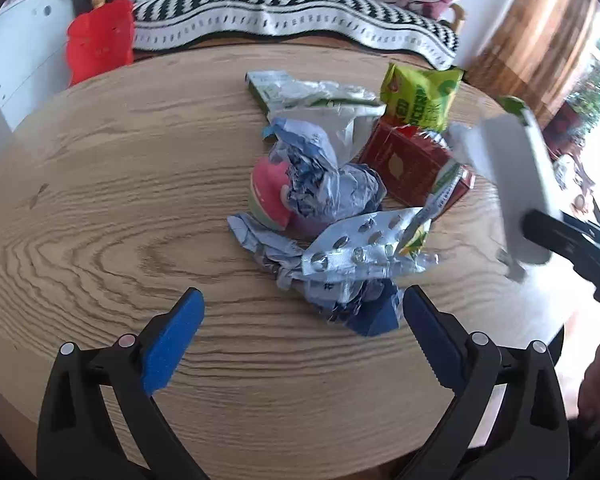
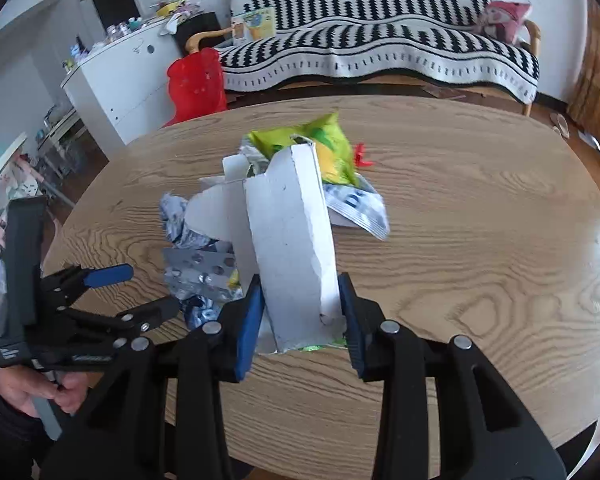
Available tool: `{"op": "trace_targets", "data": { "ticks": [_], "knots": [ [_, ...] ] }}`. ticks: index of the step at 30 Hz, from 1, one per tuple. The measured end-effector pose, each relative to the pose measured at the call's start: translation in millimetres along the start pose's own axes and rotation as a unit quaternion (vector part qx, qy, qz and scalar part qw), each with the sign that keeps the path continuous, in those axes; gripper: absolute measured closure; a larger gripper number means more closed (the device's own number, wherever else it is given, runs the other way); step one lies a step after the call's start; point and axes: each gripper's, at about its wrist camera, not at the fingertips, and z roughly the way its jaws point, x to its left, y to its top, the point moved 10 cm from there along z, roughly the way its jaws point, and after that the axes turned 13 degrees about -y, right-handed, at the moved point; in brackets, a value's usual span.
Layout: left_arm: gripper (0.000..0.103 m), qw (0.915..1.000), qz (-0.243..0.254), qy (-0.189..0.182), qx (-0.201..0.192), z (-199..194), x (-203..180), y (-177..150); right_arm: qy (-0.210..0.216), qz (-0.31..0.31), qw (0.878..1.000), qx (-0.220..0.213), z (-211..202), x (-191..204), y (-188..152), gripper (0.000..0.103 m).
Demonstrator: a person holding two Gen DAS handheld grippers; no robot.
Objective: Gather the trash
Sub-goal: 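Grasp the crumpled blue wrapper with the left tool while the right tool grasps the white paper box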
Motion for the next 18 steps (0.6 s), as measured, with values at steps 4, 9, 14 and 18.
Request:
{"op": "trace_targets", "data": {
  "ticks": [4, 9, 14, 18],
  "knots": [
    [0.006, 0.9995, -0.015, 0.021, 0.017, 20.9, -1.5, -4.9, -0.002, -0.002, 1.000, 0.000, -8.7, -8.4, -4.5, 0.066],
    [0.006, 0.9983, -0.009, 0.054, 0.022, 33.8, 3.3, -2.7, 0.000, -0.001, 1.000, -0.005, -17.6, -14.3, -6.5, 0.066],
    [0.062, 0.9977, 0.011, 0.066, 0.011, 23.3, 4.6, 1.6, -0.001, 0.004, 1.000, -0.010, -25.1, -21.7, -7.0, 0.066],
    [0.073, 0.9975, 0.009, 0.070, 0.008, 1.5, 12.1, 4.7, -0.005, 0.010, 1.000, -0.009, -30.1, -28.5, -11.6, 0.066]
  ]
}}
